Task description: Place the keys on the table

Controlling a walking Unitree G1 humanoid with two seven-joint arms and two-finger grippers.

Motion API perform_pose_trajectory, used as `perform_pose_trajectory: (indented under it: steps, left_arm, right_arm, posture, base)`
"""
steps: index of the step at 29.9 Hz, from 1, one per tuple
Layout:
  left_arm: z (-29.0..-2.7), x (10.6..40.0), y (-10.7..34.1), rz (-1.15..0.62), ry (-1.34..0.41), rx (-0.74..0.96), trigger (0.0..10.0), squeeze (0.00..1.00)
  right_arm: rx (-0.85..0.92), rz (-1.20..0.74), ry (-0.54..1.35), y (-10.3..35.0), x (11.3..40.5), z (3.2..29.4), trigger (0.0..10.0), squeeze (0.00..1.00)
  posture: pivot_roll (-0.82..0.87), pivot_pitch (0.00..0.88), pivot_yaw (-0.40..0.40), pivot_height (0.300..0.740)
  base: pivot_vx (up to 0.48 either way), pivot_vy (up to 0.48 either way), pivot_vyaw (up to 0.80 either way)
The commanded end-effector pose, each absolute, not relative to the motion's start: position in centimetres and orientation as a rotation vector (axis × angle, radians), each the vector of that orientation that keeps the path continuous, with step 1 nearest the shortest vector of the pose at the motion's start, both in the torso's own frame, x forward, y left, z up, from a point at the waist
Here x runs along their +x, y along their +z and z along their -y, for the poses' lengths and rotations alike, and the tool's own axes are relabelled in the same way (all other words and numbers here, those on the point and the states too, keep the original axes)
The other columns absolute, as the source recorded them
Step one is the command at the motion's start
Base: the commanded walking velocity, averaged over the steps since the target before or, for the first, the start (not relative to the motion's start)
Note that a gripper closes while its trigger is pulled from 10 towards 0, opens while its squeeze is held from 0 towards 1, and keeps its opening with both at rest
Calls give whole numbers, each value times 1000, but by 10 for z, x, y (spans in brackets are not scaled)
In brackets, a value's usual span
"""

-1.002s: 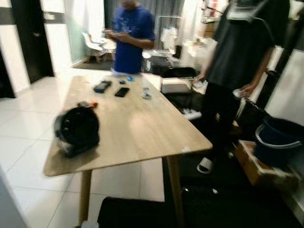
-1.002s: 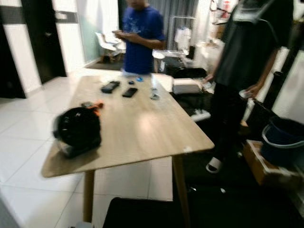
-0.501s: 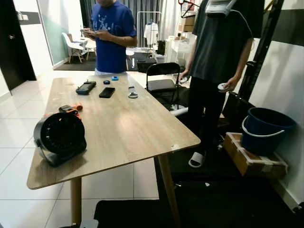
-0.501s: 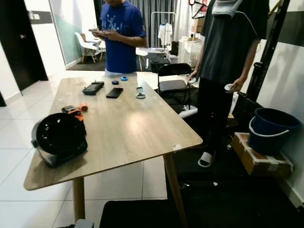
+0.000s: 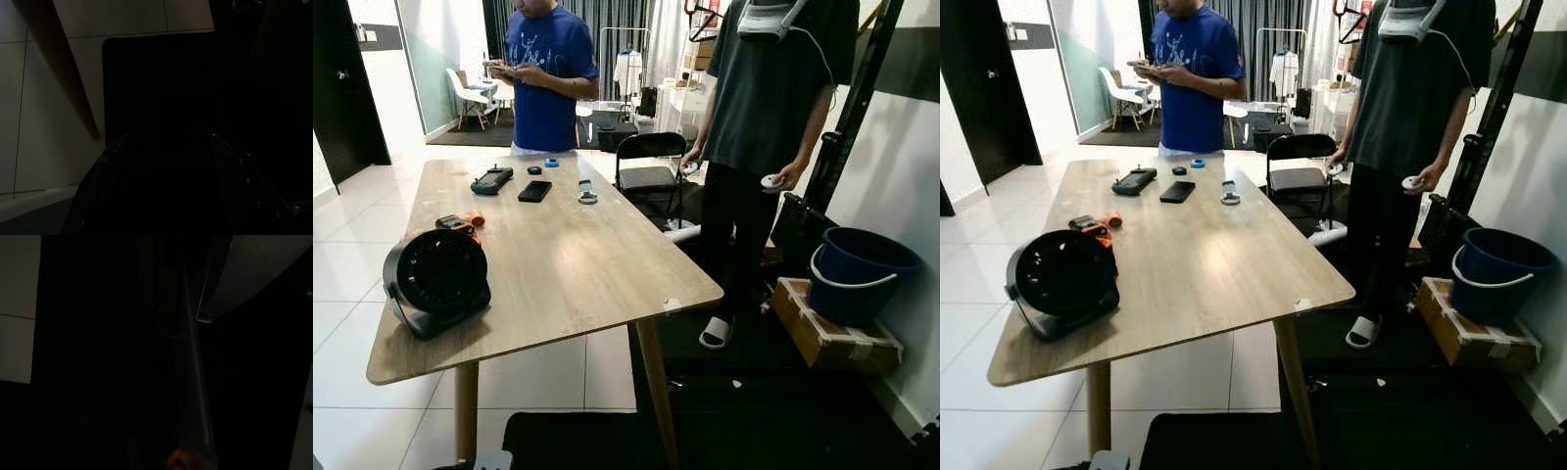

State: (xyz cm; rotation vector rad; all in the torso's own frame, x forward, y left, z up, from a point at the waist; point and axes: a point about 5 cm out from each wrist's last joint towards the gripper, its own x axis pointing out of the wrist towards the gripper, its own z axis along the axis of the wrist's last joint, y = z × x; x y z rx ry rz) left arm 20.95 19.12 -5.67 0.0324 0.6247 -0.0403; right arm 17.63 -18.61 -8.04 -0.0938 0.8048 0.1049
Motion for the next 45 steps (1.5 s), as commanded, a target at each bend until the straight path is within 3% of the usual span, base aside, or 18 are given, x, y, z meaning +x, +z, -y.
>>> perform_pose_trajectory:
  steps: [1,10,25,45]
  left_arm:
    - [-191,208,-56,-618,-67,51,10000,0]
    - [-197,218,-50,-620,-145,114,10000,0]
    - [-191,218,-52,-636,-128,102,10000,0]
    - [-190,216,-54,-641,-101,80,10000,0]
  right_arm:
    - [-104,-800,101,-79,178,189,10000,0]
    - [-40,-807,42,-85,166,177,10000,0]
    - [-39,-812,6,-86,161,186,10000,0]
    - [-50,-804,27,-85,166,185,10000,0]
  posture:
    - [84,33,-33,740]
    - [73,36,57,740]
    - [53,40,49,740]
    - [57,47,37,740]
  base:
    - [0,0,0]
    - [0,0,0]
    - [0,0,0]
    - [0,-420,0]
